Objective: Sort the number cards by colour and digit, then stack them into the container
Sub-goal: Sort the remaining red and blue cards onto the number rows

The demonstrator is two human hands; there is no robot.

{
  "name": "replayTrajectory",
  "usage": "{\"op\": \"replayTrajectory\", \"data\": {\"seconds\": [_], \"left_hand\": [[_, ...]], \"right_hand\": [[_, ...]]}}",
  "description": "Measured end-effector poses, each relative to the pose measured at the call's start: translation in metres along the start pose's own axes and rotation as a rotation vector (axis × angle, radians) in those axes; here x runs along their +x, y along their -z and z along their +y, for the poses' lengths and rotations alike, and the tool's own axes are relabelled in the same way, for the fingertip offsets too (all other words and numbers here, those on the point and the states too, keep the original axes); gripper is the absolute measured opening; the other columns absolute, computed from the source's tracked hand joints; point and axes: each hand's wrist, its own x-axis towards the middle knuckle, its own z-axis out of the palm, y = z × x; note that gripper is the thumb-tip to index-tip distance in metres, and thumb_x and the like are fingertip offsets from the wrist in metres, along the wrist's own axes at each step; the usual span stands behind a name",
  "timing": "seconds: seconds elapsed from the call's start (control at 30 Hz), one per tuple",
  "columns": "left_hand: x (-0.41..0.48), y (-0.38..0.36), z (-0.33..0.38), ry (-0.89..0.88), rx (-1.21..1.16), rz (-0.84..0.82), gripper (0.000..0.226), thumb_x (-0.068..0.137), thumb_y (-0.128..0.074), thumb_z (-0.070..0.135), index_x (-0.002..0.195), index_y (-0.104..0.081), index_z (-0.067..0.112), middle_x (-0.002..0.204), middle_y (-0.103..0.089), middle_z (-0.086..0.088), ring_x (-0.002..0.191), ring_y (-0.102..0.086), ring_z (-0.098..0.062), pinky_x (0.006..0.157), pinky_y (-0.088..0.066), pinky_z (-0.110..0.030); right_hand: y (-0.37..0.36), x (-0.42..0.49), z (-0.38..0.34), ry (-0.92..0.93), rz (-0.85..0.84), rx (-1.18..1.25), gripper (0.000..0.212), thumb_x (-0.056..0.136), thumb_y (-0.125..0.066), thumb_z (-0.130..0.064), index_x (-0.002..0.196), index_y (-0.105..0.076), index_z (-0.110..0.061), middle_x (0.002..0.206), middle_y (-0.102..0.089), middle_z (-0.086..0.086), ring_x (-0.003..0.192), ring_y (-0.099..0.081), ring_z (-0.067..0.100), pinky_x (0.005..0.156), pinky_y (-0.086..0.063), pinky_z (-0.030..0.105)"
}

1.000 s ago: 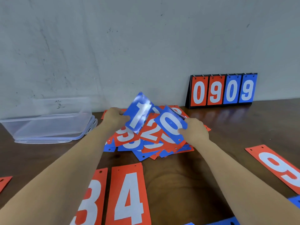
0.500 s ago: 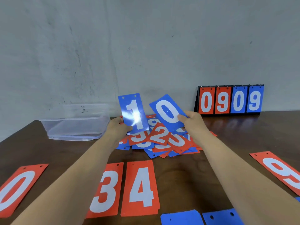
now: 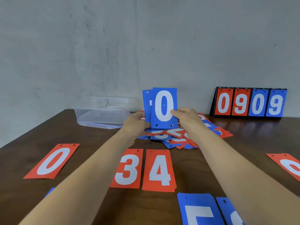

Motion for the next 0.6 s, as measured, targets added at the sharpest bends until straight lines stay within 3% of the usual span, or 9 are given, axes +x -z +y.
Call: {"op": "replayTrajectory", "data": {"seconds": [0.07,0.13,0.23,0.33,0.43,0.6], "left_hand": [[-0.007,0.013,0.003,-0.015,0.029,0.033,0.025,0.090,-0.054,-0.008,0.109,-0.062,0.007,0.105,-0.070,-0.011,0.091,-0.070,-0.024,0.078,-0.059,-0.034],[-0.013,0.028,0.004,-0.020,0.038,0.060,0.023,0.090,-0.052,-0.008,0.104,-0.062,0.008,0.102,-0.070,-0.010,0.090,-0.069,-0.025,0.079,-0.059,-0.034],[-0.022,0.052,0.005,-0.010,0.048,0.102,0.019,0.090,-0.055,-0.007,0.098,-0.061,0.009,0.101,-0.070,-0.012,0.085,-0.069,-0.024,0.077,-0.059,-0.035],[-0.034,0.079,0.003,0.015,0.097,0.146,0.016,0.089,-0.057,-0.004,0.100,-0.060,0.007,0.104,-0.069,-0.015,0.086,-0.068,-0.025,0.082,-0.058,-0.041],[-0.049,0.106,0.000,0.022,0.135,0.168,0.018,0.091,-0.058,0.002,0.108,-0.058,0.007,0.107,-0.069,-0.012,0.093,-0.068,-0.023,0.081,-0.057,-0.038],[-0.076,0.146,-0.002,0.023,0.131,0.189,0.027,0.091,-0.054,-0.002,0.116,-0.060,0.008,0.112,-0.068,-0.011,0.101,-0.068,-0.026,0.092,-0.054,-0.047]], "right_hand": [[-0.002,-0.006,-0.004,-0.013,0.053,-0.050,0.014,0.098,-0.050,-0.018,0.090,-0.060,-0.017,0.084,-0.065,-0.004,0.073,-0.063,0.009,0.065,-0.052,0.025],[-0.005,-0.013,-0.007,-0.053,0.031,-0.064,0.008,0.096,-0.048,-0.015,0.096,-0.056,-0.016,0.091,-0.067,0.002,0.070,-0.067,0.016,0.057,-0.055,0.028],[-0.012,-0.028,-0.012,-0.061,-0.077,-0.097,0.017,0.086,-0.055,-0.003,0.097,-0.056,-0.016,0.085,-0.067,0.004,0.054,-0.065,0.018,0.041,-0.039,0.022],[-0.022,-0.040,-0.015,0.000,-0.103,-0.114,0.021,0.081,-0.063,0.003,0.090,-0.061,-0.016,0.075,-0.065,0.001,0.057,-0.057,0.015,0.043,-0.038,0.022],[-0.031,-0.053,-0.019,0.056,-0.086,0.001,0.019,0.080,-0.070,0.000,0.083,-0.065,-0.018,0.071,-0.071,-0.003,0.055,-0.062,0.008,0.053,-0.044,0.022],[-0.049,-0.072,-0.013,0.079,0.145,0.247,0.013,0.072,-0.080,-0.010,0.075,-0.068,-0.010,0.070,-0.068,0.001,0.066,-0.062,0.021,0.064,-0.047,0.029]]}}
